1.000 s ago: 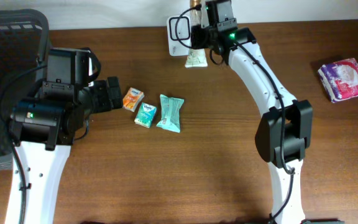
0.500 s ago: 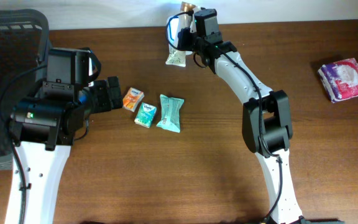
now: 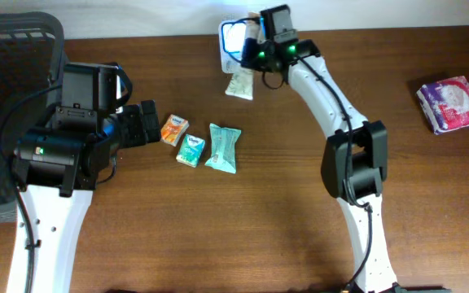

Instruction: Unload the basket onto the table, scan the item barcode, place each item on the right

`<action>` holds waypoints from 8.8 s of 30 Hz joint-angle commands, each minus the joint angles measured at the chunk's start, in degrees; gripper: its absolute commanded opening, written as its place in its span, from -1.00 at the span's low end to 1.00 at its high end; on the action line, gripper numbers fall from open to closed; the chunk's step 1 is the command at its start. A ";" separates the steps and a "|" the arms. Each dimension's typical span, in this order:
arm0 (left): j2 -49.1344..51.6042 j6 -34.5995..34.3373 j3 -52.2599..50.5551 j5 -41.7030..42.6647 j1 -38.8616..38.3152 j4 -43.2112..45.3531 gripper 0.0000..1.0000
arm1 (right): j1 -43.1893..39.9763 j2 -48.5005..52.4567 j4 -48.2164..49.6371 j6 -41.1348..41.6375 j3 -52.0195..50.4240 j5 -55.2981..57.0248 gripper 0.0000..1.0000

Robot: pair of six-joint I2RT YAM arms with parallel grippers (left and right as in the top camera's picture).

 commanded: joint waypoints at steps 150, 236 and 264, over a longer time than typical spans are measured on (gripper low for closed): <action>-0.09 -0.33 0.46 -0.24 0.26 0.11 0.98 | 8.37 -46.38 -21.64 -1.16 -20.96 -9.05 -0.92; -0.09 -0.33 0.46 -0.24 0.26 0.11 0.99 | 6.95 -20.06 -46.80 -3.67 -22.51 7.23 0.78; -0.09 -0.33 0.46 -0.24 0.26 0.11 0.98 | -2.54 -20.04 -49.62 -15.06 -23.71 9.84 0.79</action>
